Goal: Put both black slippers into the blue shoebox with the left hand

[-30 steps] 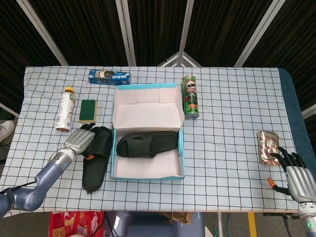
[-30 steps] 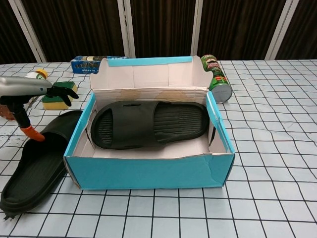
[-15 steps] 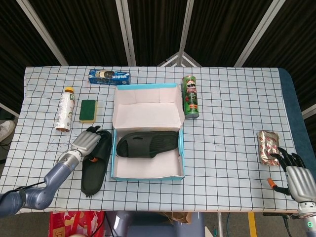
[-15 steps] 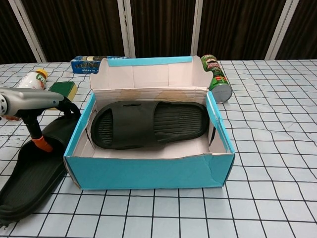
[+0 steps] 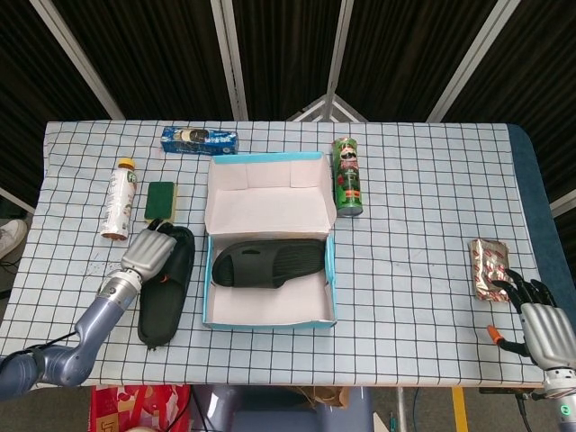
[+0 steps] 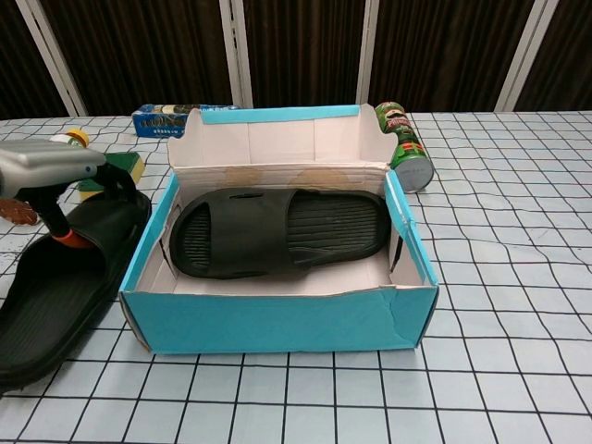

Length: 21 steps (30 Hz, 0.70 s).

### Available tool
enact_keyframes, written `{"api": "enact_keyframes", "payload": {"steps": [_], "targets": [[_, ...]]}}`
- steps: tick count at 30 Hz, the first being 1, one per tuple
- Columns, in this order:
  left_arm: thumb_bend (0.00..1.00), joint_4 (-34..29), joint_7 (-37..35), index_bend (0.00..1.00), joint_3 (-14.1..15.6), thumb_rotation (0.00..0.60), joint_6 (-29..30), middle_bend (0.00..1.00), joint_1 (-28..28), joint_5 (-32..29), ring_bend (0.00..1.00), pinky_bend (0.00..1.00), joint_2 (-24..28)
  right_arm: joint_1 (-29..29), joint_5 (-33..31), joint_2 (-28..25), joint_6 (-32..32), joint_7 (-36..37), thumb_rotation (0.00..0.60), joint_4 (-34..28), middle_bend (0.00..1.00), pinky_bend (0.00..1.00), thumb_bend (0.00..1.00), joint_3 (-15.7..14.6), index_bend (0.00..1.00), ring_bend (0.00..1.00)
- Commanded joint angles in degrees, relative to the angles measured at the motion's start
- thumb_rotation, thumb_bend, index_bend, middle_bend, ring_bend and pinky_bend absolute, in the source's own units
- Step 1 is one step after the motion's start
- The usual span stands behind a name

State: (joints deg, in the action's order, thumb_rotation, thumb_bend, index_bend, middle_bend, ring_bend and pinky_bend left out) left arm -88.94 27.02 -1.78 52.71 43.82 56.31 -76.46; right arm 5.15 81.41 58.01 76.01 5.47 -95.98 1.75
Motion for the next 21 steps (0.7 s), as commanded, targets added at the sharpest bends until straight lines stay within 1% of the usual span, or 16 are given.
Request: {"api": "enact_keyframes", "payload": {"steps": [1, 4, 8, 11, 13, 15, 18, 21], "targets": [[0.47, -3.2, 1.8, 0.59, -0.6, 0.6, 4.3, 0.58, -0.9, 3.3, 0.14, 0.09, 4.3, 0.0, 0.0, 0.0, -0.1, 0.1, 0.6, 0.0, 0.1, 0.09, 0.31, 0.0, 0.21, 0.16], [0.47, -7.3, 4.6, 0.59, -1.6, 0.6, 11.4, 0.58, -1.9, 8.9, 0.14, 0.09, 9.1, 0.1, 0.3, -0.1, 0.0, 0.2, 0.6, -0.2, 0.1, 0.09, 0.31, 0.0, 0.21, 0.16], [0.46, -11.3, 8.8, 0.59, -3.8, 0.6, 20.2, 0.58, -2.3, 18.8, 0.14, 0.09, 14.5, -0.2, 0.8, -0.2, 0.5, 0.5, 0.6, -0.5, 0.1, 0.09, 0.31, -0.2, 0.21, 0.16], [0.46, -12.5, 11.2, 0.59, -5.0, 0.6, 23.9, 0.57, -1.1, 28.0, 0.14, 0.09, 16.8, -0.4, 1.1, -0.4, 1.0, 0.9, 0.6, -0.7, 0.1, 0.09, 0.31, -0.2, 0.21, 0.16], [0.46, -12.6, 12.4, 0.59, -5.6, 0.6, 24.5, 0.57, 0.5, 33.9, 0.14, 0.09, 17.5, -0.6, 1.2, -0.6, 1.4, 1.2, 0.6, -0.7, 0.1, 0.09, 0.31, -0.3, 0.21, 0.16], [0.46, -12.3, 13.6, 0.59, -5.9, 0.6, 23.8, 0.57, 2.2, 38.3, 0.14, 0.09, 17.6, -0.7, 1.4, -0.7, 1.5, 1.5, 0.6, -0.6, 0.1, 0.09, 0.31, -0.3, 0.21, 0.16], [0.46, -11.5, 16.5, 0.58, -6.0, 0.6, 20.2, 0.57, 6.1, 45.5, 0.14, 0.1, 16.5, -0.9, 1.5, -0.8, 1.8, 2.2, 0.6, -0.4, 0.1, 0.09, 0.31, -0.3, 0.21, 0.16], [0.46, -10.7, 18.6, 0.58, -5.8, 0.6, 15.9, 0.57, 9.3, 49.8, 0.14, 0.1, 14.7, -1.0, 1.6, -0.9, 1.9, 2.7, 0.6, -0.2, 0.1, 0.09, 0.31, -0.4, 0.21, 0.16]]}}
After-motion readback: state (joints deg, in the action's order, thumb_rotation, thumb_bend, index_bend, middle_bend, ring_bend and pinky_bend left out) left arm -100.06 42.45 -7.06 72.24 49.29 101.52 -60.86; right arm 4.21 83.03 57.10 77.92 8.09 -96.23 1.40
